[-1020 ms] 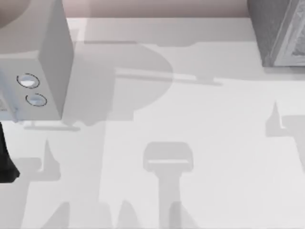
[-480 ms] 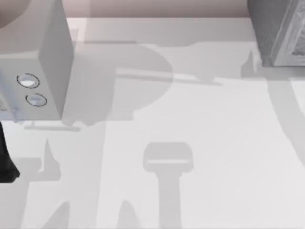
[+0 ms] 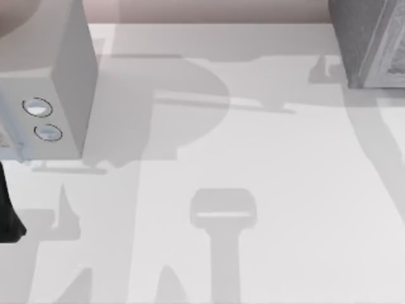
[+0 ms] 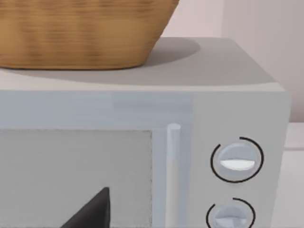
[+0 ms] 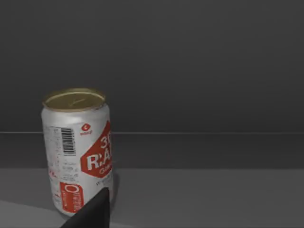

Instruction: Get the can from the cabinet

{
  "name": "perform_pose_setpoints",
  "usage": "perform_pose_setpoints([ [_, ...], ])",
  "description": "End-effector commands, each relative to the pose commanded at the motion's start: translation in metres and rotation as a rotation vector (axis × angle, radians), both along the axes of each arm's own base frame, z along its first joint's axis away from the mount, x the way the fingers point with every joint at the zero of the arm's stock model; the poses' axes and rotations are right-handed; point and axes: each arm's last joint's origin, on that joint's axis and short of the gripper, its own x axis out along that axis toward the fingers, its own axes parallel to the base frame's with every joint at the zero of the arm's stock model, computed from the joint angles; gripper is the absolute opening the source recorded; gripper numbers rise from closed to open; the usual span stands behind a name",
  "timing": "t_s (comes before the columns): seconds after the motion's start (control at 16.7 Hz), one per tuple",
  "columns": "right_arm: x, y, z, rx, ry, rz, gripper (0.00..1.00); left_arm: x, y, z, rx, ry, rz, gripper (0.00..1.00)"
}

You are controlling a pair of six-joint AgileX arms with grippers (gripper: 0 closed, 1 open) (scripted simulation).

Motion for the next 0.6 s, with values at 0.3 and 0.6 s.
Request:
perform_pose_setpoints([
  [0.3,0.004,0.004,-0.002,0.002,-0.001,-0.003,1.00,0.000,0.000,0.000,0.000,0.000,0.000,1.00],
  [0.6,0.033,0.052,-0.019,0.003,-0.009,-0.012,1.00,0.000,0.000,0.000,0.000,0.000,0.000,1.00],
])
